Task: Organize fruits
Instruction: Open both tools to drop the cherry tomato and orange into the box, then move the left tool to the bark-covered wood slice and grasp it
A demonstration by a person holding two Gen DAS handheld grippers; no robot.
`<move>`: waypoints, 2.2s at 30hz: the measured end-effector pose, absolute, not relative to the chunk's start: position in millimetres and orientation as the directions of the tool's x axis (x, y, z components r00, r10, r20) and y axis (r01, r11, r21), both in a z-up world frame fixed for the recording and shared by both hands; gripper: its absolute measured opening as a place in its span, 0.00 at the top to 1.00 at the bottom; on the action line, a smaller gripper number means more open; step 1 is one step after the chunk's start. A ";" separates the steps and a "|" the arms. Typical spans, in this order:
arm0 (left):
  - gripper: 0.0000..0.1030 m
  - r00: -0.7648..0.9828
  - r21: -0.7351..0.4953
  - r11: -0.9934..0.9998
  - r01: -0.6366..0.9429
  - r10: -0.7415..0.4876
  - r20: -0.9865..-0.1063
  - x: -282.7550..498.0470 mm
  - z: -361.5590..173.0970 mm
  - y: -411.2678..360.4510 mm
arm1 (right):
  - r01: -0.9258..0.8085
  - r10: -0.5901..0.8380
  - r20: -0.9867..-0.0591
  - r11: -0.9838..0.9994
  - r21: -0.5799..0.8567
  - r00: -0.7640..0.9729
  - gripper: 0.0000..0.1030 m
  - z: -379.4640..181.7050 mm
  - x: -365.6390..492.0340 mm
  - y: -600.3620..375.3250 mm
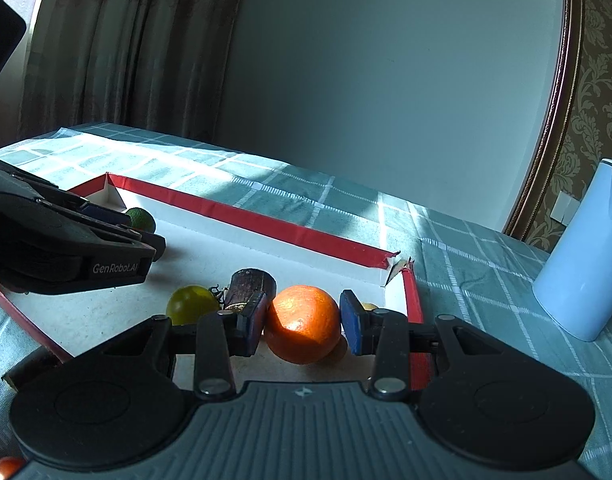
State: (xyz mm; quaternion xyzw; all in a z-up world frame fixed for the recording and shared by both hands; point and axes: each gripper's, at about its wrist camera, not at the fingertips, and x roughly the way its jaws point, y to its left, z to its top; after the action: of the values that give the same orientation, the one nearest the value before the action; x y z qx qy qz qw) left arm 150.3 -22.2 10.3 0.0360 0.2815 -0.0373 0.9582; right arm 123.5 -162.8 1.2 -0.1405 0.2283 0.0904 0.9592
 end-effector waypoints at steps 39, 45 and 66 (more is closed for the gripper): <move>0.15 0.879 0.018 0.998 0.055 -0.040 -0.476 69.2 14.3 14.4 | -0.190 0.121 -0.468 0.976 -0.104 0.876 0.34 3.3 98.5 -187.1; 0.15 0.871 -0.005 0.992 0.123 -0.110 -0.480 45.8 12.2 16.0 | -0.181 0.117 -0.464 0.979 -0.096 0.878 0.34 4.5 92.8 -189.8; 0.16 0.801 0.026 0.972 0.235 -0.178 -0.571 38.7 -3.5 -12.2 | -0.169 0.122 -0.454 0.984 -0.063 0.883 0.33 10.0 87.4 -195.9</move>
State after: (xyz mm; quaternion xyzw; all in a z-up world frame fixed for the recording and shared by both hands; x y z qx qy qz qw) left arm 38.7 -12.2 -3.5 0.0477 0.2956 -0.1090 0.9479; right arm 87.4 -195.9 10.0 -0.0502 0.2302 0.0751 0.9689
